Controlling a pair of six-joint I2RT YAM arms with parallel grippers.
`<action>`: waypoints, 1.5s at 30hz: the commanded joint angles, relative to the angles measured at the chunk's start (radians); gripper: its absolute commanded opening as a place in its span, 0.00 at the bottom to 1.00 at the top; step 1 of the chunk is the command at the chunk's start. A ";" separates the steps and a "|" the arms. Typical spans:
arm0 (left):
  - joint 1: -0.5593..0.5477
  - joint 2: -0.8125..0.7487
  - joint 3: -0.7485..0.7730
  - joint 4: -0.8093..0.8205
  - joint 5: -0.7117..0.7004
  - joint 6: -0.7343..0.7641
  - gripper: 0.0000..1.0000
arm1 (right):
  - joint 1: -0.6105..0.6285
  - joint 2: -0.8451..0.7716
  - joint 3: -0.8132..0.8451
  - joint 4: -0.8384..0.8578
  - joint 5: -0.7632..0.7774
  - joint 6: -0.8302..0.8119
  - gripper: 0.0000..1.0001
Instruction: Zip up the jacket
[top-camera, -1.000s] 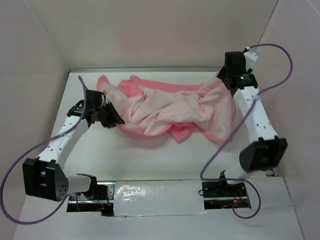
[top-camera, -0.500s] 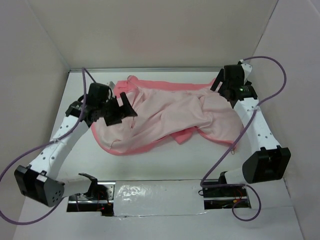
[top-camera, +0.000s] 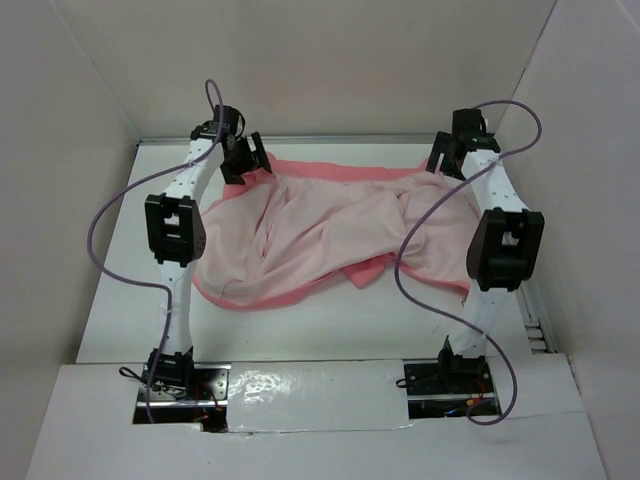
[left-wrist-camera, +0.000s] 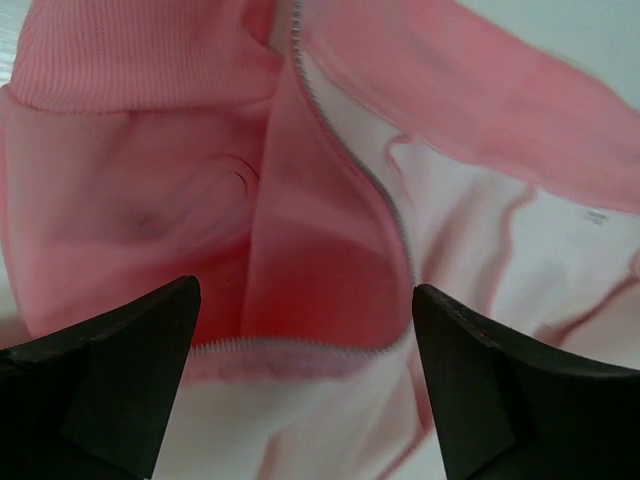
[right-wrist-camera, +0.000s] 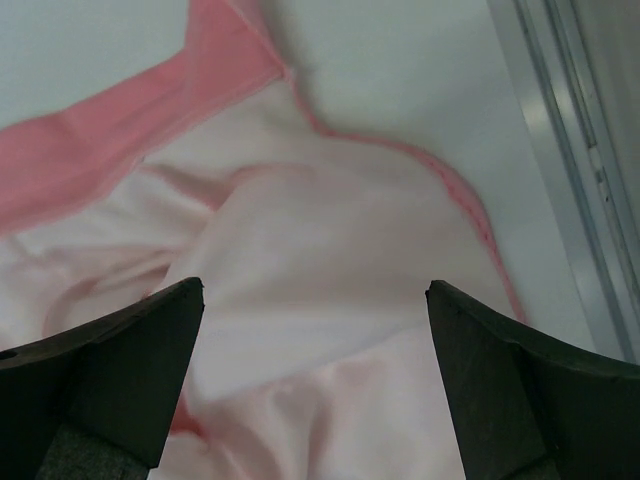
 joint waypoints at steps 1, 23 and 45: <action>0.001 0.065 0.109 -0.025 0.005 0.070 0.99 | -0.022 0.123 0.194 -0.002 -0.012 -0.069 1.00; -0.040 0.347 0.150 0.299 0.157 0.144 0.89 | 0.048 0.628 0.694 -0.196 -0.224 -0.011 1.00; -0.295 -0.683 -0.187 0.629 -0.505 0.527 0.00 | 0.306 -0.358 0.249 0.252 0.296 -0.078 0.00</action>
